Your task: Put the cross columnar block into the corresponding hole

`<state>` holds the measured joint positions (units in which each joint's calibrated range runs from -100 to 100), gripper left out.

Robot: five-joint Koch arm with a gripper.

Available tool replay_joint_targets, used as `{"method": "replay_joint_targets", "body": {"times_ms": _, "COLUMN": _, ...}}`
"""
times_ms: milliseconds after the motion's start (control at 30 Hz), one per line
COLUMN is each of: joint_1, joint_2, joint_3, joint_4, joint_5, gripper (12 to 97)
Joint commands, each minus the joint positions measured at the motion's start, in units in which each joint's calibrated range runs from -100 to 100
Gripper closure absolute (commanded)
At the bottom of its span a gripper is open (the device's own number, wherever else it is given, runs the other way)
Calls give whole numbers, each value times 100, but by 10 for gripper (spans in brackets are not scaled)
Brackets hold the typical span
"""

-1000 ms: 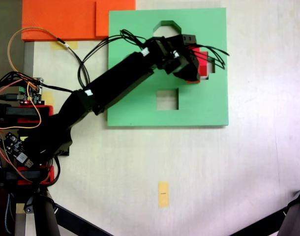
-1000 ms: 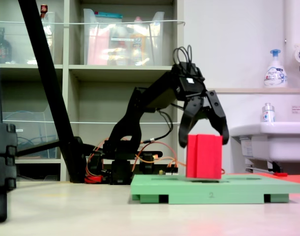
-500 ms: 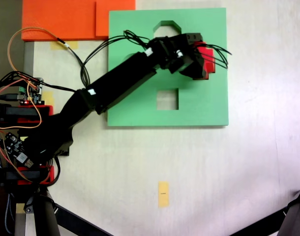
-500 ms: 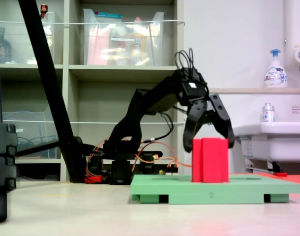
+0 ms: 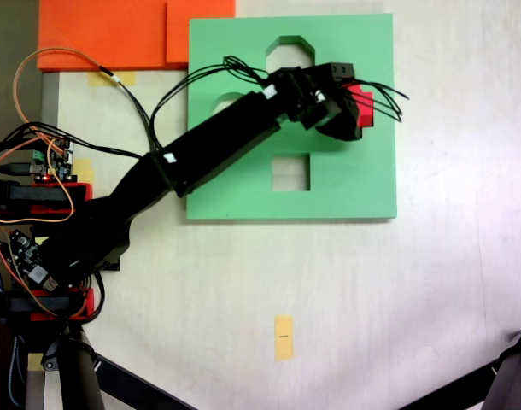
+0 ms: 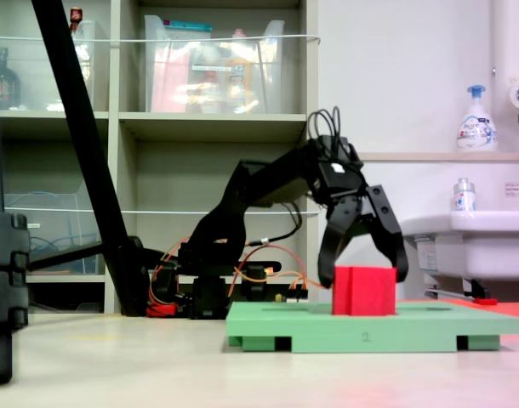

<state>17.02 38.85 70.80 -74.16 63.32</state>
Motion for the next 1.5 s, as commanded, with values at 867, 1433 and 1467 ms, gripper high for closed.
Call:
{"method": "replay_joint_targets", "body": {"times_ms": 867, "joint_1": -1602, "joint_2": -8885, "joint_3": -111, "joint_4": -1978, "joint_5": -5299, "gripper": 388}}
{"method": "replay_joint_targets", "body": {"times_ms": 1433, "joint_1": -2076, "joint_2": -13885, "joint_3": -14797, "joint_4": 6342, "joint_5": -5949, "gripper": 477}}
{"method": "replay_joint_targets", "body": {"times_ms": 1467, "joint_1": -2051, "joint_2": -13885, "joint_3": -15574, "joint_4": 7045, "joint_5": -5958, "gripper": 495}}
